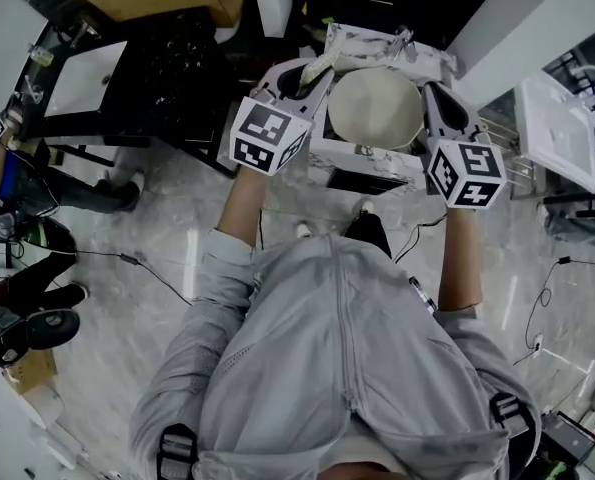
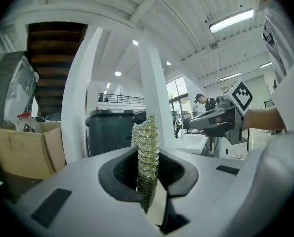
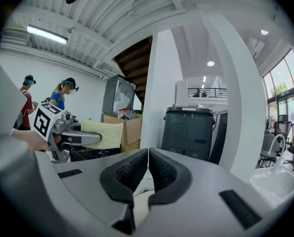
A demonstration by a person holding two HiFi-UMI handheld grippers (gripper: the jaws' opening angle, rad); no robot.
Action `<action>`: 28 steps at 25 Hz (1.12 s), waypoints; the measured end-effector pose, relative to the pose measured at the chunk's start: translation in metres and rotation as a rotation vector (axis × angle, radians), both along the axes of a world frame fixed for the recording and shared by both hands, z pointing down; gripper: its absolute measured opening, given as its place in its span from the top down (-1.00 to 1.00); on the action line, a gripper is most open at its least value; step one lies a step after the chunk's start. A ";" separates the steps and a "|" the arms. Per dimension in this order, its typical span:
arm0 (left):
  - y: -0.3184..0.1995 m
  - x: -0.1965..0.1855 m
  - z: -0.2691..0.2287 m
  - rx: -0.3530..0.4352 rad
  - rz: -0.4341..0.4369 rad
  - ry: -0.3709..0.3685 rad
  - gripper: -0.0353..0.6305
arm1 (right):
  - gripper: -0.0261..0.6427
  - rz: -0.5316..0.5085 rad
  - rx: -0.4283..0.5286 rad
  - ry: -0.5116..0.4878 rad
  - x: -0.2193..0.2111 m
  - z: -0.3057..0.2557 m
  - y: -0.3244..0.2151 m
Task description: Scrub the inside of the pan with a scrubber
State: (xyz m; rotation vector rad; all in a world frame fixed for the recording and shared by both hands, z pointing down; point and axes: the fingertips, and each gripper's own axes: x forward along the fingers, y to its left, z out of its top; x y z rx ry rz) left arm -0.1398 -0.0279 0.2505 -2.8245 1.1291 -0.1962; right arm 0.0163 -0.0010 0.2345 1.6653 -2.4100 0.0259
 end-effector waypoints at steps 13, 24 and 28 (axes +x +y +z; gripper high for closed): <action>0.017 -0.035 -0.042 0.146 -0.091 -0.018 0.69 | 0.82 -0.049 0.131 0.061 -0.031 -0.033 0.009; 0.019 -0.049 -0.049 0.173 -0.118 0.002 0.70 | 0.82 -0.069 0.154 0.084 -0.047 -0.039 0.011; 0.020 -0.049 -0.048 0.180 -0.121 -0.010 0.69 | 0.82 -0.071 0.146 0.092 -0.049 -0.037 0.010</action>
